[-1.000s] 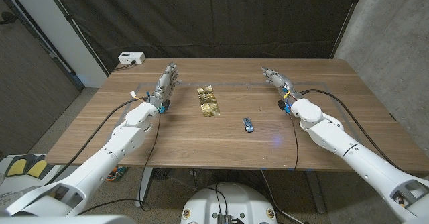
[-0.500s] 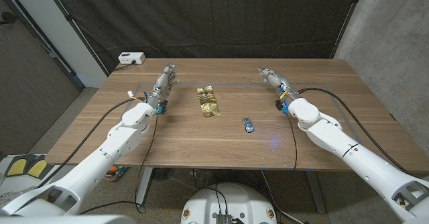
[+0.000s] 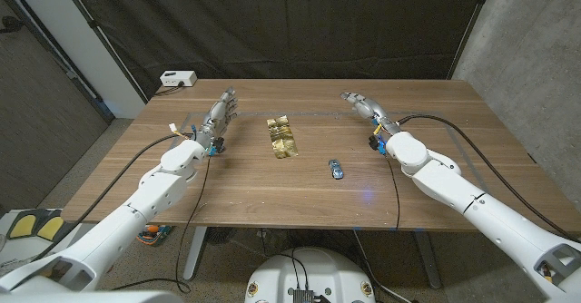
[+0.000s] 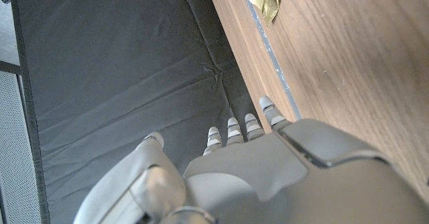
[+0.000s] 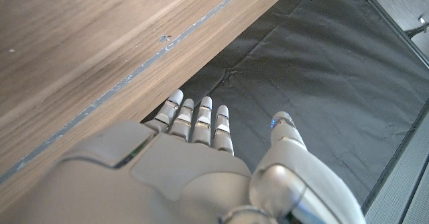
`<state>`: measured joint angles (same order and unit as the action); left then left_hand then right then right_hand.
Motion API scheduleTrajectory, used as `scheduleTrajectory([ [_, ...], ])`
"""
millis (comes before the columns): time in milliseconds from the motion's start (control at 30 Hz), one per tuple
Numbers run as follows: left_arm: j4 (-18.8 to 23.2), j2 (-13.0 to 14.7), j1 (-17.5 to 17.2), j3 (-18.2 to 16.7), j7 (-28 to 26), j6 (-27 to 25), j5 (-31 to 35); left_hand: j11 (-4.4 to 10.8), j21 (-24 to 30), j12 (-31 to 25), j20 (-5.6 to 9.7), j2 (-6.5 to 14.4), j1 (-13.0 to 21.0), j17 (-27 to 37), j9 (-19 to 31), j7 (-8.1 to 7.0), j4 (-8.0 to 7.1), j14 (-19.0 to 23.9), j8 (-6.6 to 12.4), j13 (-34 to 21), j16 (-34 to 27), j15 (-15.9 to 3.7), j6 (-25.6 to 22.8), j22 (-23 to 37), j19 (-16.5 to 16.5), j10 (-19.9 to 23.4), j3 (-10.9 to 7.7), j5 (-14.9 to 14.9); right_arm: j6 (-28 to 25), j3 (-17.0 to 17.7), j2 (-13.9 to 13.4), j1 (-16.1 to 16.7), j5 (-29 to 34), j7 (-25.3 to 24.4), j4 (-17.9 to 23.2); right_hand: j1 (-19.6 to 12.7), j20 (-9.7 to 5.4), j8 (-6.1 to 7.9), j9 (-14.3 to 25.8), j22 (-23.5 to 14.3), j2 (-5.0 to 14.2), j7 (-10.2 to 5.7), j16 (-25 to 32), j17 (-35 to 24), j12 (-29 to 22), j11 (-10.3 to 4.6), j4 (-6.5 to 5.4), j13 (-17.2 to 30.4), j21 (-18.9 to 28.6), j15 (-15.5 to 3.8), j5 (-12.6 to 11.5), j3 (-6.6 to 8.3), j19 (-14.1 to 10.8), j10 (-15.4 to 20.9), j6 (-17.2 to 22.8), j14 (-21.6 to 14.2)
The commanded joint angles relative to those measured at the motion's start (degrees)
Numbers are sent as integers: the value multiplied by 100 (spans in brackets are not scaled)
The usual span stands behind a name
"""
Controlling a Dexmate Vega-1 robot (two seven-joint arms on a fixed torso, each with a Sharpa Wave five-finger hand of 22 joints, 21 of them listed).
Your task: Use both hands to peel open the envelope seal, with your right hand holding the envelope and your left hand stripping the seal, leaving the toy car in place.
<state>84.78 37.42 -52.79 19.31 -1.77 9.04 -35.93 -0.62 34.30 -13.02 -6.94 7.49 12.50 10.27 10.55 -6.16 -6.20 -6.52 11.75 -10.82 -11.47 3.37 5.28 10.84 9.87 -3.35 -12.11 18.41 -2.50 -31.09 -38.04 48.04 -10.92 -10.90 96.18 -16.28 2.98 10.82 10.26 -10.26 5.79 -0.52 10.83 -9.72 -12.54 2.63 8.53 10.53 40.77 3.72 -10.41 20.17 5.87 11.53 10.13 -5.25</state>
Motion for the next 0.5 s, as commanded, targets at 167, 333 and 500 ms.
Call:
scheduleTrajectory([
  [167,552,312,-412,-190,-393,-330,-28,-10,-17,-37,-35,17,176,9,13,10,97,33,50,-11,14,9,-127,7,281,96,-65,-97,-368,-305,-84,-275,591,187,278,-135,93,34,32,-10,-4,-50,8,-19,-14,-45,66,28,-36,-24,-55,51,8,39,46,-43],
  [333,811,501,-565,-289,-569,-535,-4,18,-42,-45,-26,19,397,5,14,14,242,51,68,-11,24,10,-221,6,280,183,-160,-195,-341,-395,-41,-385,702,297,214,-190,119,32,33,-10,-16,-54,11,-19,-9,-76,88,28,-50,-41,-64,67,-6,28,38,-64],
  [500,1054,771,-648,-325,-648,-790,119,-6,-77,-35,-37,-40,651,2,16,61,430,41,77,-12,40,24,-304,4,289,230,-245,-330,-291,-489,24,-498,824,378,114,-236,144,32,34,-9,-30,-56,14,-19,-9,-87,105,29,-62,-54,-68,78,-16,29,33,-84],
])
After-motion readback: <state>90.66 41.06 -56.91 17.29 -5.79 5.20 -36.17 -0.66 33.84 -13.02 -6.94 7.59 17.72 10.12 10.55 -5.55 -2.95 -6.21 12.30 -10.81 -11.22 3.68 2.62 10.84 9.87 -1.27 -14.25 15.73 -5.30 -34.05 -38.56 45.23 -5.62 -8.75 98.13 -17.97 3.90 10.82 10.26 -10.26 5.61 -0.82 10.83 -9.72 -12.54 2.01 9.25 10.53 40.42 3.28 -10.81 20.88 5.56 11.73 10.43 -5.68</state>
